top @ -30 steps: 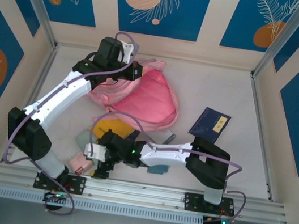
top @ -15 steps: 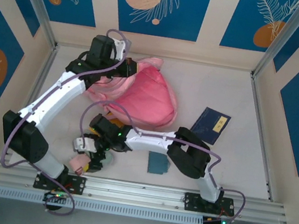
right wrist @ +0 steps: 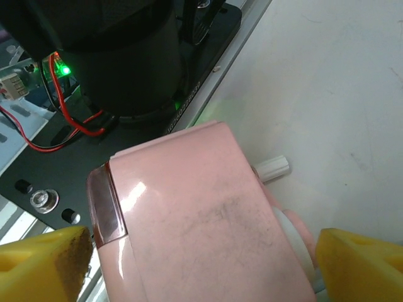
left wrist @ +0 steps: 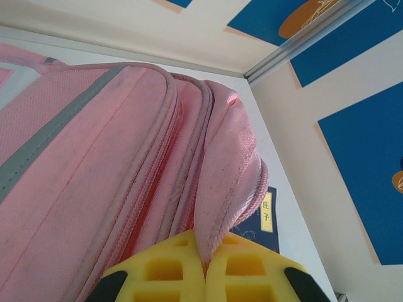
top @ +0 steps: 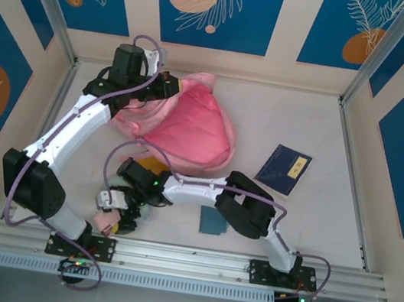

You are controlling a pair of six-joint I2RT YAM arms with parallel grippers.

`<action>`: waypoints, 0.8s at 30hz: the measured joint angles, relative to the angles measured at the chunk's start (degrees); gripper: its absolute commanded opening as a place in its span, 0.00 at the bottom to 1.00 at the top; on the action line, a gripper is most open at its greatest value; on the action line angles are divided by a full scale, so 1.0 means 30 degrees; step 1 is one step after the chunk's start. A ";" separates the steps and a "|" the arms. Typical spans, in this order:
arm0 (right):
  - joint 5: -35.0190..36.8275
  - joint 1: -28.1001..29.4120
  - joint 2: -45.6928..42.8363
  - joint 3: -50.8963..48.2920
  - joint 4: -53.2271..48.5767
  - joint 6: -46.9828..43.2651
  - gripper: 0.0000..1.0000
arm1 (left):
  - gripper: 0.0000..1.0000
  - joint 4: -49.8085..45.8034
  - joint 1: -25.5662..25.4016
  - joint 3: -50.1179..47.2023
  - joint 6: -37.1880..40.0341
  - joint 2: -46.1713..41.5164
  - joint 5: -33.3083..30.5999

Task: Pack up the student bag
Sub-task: Move the loose stationery to the bottom-left of the table.

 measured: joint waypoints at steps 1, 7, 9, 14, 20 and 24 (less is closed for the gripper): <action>0.0000 0.0029 0.0036 0.0029 0.0087 0.0000 0.87 | 0.00 0.0015 0.0000 0.0000 0.0000 0.0007 0.0015; 0.0262 0.0066 0.0051 0.0029 0.0386 0.0270 0.75 | 0.00 0.0080 0.0007 -0.0044 -0.0138 0.0044 0.0131; 0.0430 0.0087 0.0051 0.0007 0.0481 0.0401 0.72 | 0.00 0.0117 0.0007 -0.0058 -0.0211 0.0066 0.0146; 0.0670 0.0109 -0.0197 -0.0772 0.1698 0.0809 0.65 | 0.00 0.0124 0.0007 -0.0073 -0.0291 0.0066 0.0204; 0.1778 0.0109 -0.1071 -0.2353 0.3220 0.1676 0.60 | 0.00 0.0124 0.0007 -0.0073 -0.0291 0.0080 0.0262; 0.2841 0.0036 -0.2084 -0.3934 0.4240 0.2215 0.59 | 0.00 0.0124 0.0007 -0.0073 -0.0284 0.0080 0.0270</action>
